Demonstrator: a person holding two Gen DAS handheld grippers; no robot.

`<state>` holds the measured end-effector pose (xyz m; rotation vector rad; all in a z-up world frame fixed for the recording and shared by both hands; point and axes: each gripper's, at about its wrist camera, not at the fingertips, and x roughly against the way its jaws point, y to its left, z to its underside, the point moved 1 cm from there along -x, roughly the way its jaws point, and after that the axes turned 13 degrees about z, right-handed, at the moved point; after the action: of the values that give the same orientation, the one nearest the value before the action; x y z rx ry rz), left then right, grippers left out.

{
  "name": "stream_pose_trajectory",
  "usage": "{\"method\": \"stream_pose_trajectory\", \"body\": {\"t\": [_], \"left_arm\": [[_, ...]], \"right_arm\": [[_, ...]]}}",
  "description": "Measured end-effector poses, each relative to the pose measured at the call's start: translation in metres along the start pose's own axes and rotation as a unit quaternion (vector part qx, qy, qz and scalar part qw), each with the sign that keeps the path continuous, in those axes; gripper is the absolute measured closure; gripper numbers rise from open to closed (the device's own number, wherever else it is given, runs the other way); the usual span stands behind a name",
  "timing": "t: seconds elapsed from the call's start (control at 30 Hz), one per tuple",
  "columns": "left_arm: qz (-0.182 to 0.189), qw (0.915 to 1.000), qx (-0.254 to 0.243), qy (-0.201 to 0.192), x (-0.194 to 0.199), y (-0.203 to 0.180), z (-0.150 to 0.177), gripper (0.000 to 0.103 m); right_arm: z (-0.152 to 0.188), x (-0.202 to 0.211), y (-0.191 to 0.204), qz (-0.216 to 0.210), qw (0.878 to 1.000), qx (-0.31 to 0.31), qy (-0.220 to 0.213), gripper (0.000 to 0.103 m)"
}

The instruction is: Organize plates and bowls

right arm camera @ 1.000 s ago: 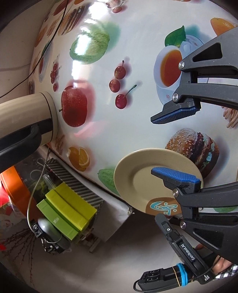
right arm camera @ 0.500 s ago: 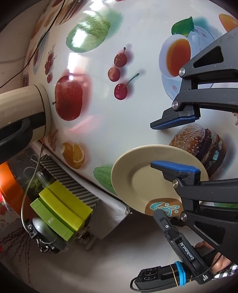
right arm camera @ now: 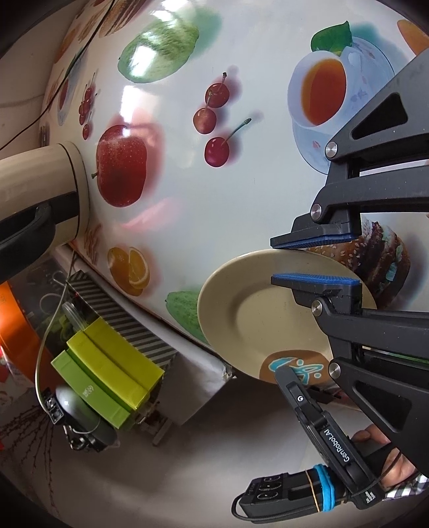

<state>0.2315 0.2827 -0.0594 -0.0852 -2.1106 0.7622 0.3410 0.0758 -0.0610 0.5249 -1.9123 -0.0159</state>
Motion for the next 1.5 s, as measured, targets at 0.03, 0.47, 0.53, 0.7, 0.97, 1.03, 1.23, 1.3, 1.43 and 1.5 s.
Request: {"method": "stream_pose_trajectory", "body": {"t": [0.03, 0.47, 0.53, 0.7, 0.97, 1.03, 1.23, 1.3, 1.43, 1.5], "left_arm": [[0.0, 1.0, 0.0, 0.0, 0.0, 0.0, 0.0, 0.082], [0.0, 1.0, -0.002, -0.002, 0.001, -0.001, 0.0, 0.082], [0.002, 1.0, -0.002, -0.004, 0.003, -0.001, 0.001, 0.082], [0.003, 0.9999, -0.009, -0.009, 0.011, -0.007, 0.002, 0.082], [0.013, 0.9995, -0.021, -0.019, 0.027, -0.018, 0.01, 0.082], [0.015, 0.9994, -0.024, -0.021, 0.031, -0.021, 0.012, 0.082], [0.02, 0.9988, -0.035, -0.027, 0.043, -0.033, 0.022, 0.082], [0.023, 0.9987, -0.036, -0.027, 0.046, -0.036, 0.025, 0.082], [0.028, 0.9984, -0.039, -0.029, 0.052, -0.042, 0.033, 0.082], [0.028, 0.9982, -0.043, -0.03, 0.055, -0.045, 0.038, 0.082]], "right_arm": [[0.0, 0.0, 0.0, 0.0, 1.0, 0.001, -0.001, 0.088], [0.001, 0.004, 0.001, 0.002, 1.0, 0.0, -0.001, 0.088], [0.002, 0.008, 0.001, 0.001, 1.0, 0.004, -0.005, 0.088], [0.004, 0.016, 0.0, -0.001, 1.0, 0.003, -0.01, 0.088], [0.012, 0.041, -0.001, -0.009, 1.0, -0.008, -0.026, 0.088], [0.016, 0.047, -0.002, -0.009, 0.999, -0.008, -0.03, 0.088], [0.029, 0.065, -0.005, -0.008, 0.999, -0.01, -0.041, 0.088], [0.033, 0.071, -0.005, -0.007, 0.999, -0.009, -0.045, 0.088], [0.043, 0.083, -0.007, -0.004, 0.999, -0.011, -0.052, 0.088], [0.048, 0.089, -0.007, -0.002, 0.998, -0.01, -0.055, 0.088]]}}
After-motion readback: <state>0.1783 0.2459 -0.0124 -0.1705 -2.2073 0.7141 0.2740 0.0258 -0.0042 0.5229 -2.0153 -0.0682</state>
